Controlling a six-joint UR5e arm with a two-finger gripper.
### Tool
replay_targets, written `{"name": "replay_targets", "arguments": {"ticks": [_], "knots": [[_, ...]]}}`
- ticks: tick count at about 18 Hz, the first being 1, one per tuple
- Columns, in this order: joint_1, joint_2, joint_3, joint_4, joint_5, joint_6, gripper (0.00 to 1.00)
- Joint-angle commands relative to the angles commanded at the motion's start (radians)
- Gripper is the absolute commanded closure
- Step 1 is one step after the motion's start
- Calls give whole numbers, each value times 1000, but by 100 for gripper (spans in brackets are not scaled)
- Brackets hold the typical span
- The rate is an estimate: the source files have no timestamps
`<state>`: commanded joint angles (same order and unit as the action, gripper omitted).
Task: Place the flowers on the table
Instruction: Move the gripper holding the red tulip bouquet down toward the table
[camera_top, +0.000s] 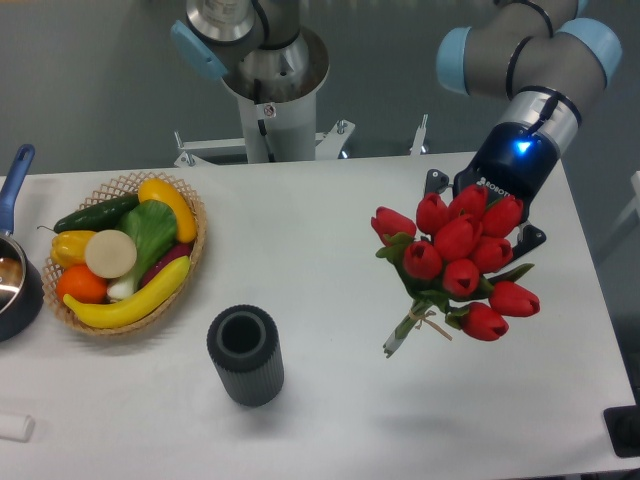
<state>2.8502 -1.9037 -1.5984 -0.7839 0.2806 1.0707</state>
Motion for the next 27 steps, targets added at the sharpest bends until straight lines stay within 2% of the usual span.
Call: {"name": "replay_targets", "arguments": {"ticks": [5,10,12,14,20,27], "knots": [[-2,3,-17,-3,11,20,60],[-2,15,-20,-3,69,20,60],[-9,31,-23,0,200,25,60],[-47,32,-18,2,340,37,60],[-109,31,-17,0,570,60,60],[-193,23,-23,-8,932,89,60]]}}
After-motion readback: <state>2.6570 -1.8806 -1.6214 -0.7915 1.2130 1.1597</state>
